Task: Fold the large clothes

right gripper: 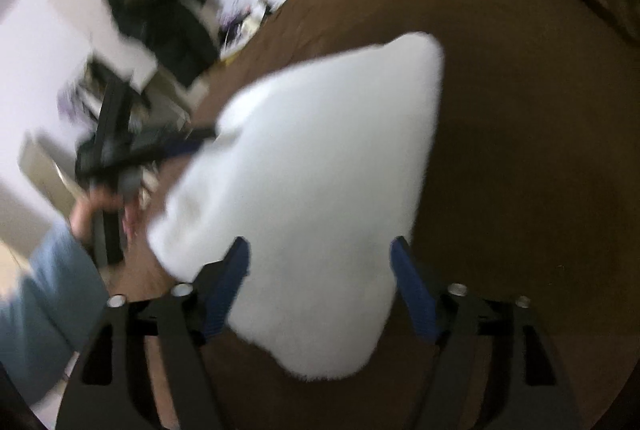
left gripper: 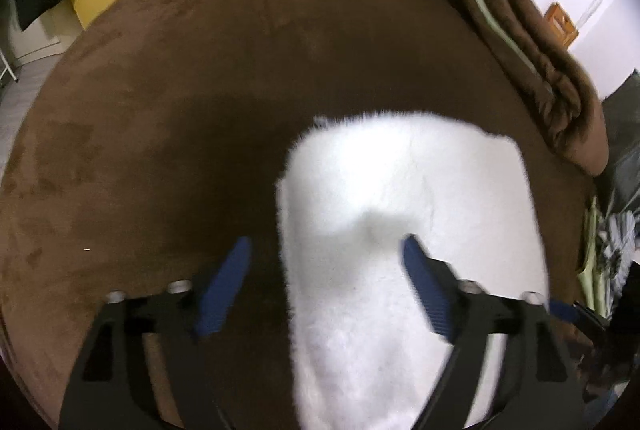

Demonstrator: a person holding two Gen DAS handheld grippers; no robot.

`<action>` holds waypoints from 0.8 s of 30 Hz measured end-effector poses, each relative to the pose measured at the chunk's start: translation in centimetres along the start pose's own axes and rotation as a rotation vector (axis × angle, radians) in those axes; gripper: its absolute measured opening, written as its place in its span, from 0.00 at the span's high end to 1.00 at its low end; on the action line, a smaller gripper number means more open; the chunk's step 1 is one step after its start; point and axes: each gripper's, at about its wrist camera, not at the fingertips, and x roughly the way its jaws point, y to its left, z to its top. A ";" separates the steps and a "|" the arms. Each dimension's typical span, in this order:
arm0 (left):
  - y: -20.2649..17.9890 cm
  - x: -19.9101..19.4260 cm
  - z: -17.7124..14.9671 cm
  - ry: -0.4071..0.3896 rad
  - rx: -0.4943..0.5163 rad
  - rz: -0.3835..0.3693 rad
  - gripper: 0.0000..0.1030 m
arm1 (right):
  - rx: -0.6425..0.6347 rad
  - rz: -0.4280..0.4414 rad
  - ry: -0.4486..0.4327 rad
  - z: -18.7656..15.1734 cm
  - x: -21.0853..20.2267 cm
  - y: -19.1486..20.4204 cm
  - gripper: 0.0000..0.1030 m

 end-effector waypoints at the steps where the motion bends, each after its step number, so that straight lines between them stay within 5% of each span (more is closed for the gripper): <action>1: 0.2 -0.7 0.1 -0.014 -0.011 -0.015 0.06 | 0.022 0.014 -0.006 0.3 -0.3 -0.5 0.14; 6: 1.3 -1.6 -0.5 0.015 -0.036 -0.053 0.06 | 0.180 0.167 0.011 1.8 0.0 -4.4 0.07; 12: 3.5 0.8 -3.0 0.060 -0.094 -0.115 0.07 | 0.304 0.253 0.077 1.7 3.6 -7.5 0.07; 24: 7.0 6.3 -7.0 -0.014 -0.298 -0.490 0.08 | 0.250 0.371 0.117 2.9 8.6 -6.8 0.07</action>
